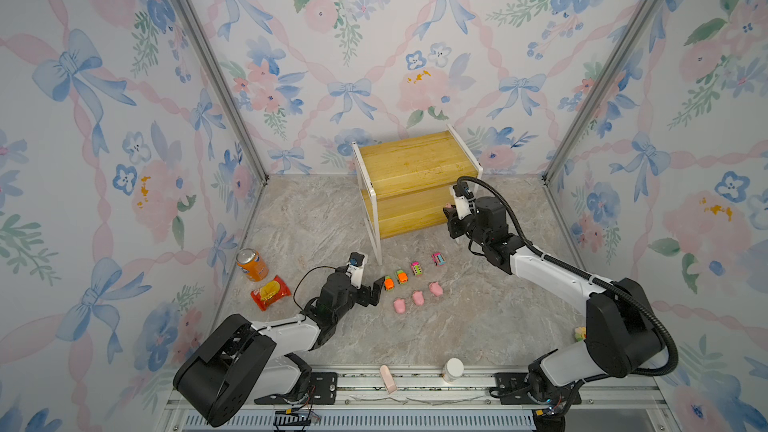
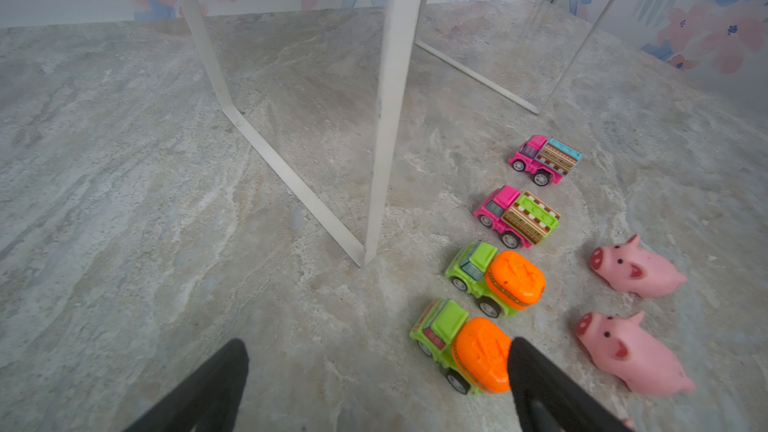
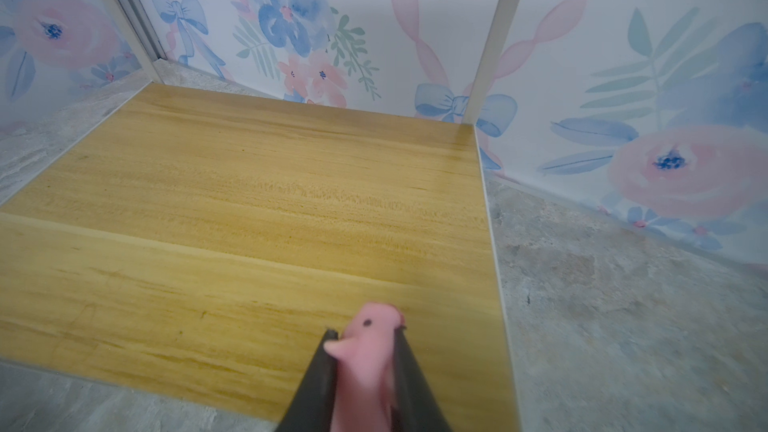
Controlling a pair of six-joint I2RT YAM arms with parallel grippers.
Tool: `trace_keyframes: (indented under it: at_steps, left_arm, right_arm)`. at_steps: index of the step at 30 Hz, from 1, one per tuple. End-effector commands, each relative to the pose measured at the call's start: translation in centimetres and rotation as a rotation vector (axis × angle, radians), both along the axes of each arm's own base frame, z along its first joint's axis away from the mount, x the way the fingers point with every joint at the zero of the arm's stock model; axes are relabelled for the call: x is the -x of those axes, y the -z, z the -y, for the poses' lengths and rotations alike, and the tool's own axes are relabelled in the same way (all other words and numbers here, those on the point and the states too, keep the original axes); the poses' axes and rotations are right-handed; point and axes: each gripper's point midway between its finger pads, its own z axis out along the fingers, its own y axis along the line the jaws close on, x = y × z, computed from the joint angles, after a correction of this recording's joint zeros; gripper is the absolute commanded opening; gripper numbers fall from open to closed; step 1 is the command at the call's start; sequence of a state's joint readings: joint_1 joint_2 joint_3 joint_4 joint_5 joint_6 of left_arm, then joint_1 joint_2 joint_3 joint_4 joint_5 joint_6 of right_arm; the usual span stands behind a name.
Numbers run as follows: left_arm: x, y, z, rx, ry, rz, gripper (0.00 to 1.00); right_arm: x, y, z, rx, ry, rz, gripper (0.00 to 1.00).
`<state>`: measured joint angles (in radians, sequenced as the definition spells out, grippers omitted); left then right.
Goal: Place and organize the plastic toys onto the shelf
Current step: 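Lift the pink pig with the right gripper and carry it to the lower shelf, then open the right gripper to release the pig on the lower shelf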
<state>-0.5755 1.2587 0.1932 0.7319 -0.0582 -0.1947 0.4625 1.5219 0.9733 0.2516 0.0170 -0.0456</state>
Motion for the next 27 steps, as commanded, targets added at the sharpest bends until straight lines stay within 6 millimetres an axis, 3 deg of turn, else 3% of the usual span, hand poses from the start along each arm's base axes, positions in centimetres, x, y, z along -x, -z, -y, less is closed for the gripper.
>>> trace_keyframes:
  at_steps: [1, 18, 27]
  left_arm:
    - [-0.3, -0.5, 0.3, 0.003, 0.013, 0.015, 0.98]
    - [-0.3, -0.5, 0.2, 0.001, 0.01, 0.015, 0.98]
    - [-0.3, -0.5, 0.3, 0.002, 0.014, 0.015, 0.98]
  right_arm:
    - [-0.8, -0.7, -0.6, -0.017, 0.01, 0.037, 0.23]
    - [-1.7, 0.8, -0.3, -0.018, 0.013, 0.004, 0.26]
    - [-1.1, 0.7, 0.0, -0.014, 0.012, 0.003, 0.4]
